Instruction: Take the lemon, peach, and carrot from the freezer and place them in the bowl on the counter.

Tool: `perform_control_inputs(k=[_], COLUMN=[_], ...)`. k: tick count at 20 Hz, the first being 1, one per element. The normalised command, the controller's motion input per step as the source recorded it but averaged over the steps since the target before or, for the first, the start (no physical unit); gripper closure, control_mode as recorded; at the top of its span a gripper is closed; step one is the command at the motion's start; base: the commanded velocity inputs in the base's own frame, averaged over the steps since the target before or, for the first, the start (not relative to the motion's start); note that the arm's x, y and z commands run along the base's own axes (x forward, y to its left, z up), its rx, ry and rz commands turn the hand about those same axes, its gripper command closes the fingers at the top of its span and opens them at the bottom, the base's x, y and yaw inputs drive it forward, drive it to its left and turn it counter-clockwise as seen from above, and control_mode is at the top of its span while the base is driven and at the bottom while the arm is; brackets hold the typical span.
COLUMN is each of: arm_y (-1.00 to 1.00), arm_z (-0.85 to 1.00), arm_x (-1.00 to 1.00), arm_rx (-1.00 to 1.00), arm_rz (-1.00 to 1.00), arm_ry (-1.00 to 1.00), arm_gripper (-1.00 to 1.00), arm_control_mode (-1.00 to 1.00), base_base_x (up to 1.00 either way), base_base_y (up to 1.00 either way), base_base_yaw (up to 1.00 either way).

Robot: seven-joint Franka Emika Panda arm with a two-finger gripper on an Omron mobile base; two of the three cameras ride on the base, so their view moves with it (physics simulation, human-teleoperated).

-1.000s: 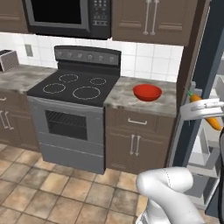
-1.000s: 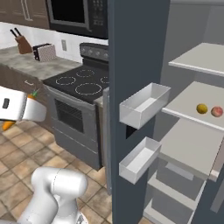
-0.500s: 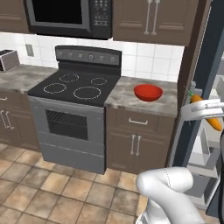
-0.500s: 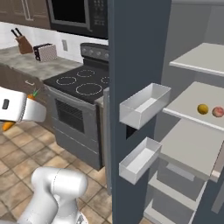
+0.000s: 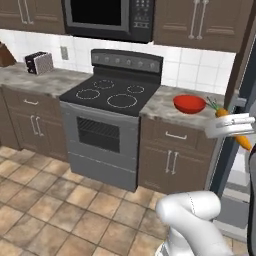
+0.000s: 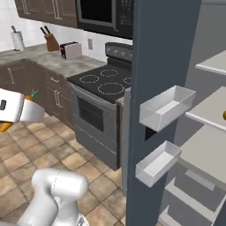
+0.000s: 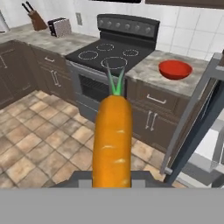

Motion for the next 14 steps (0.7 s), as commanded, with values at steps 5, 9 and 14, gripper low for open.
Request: perform_control_inputs(k=[5,9,14], arm_y=[0.00,0.00,0.00], arm_z=[0.00,0.00,0.00], arm_x=[0.00,0.00,0.00], arm_rx=[0.00,0.00,0.00], arm_rz=[0.00,0.00,0.00], arm_ry=[0.00,0.00,0.00], arm_gripper=[1.00,1.00,1.00], arm_control_mode=[1.00,1.00,1.00], base_base_x=[-0.91,-0.05,-0.78], base_base_y=[0.00,-0.27,-0.84], base_base_yaw=[0.52,0.83,0.74])
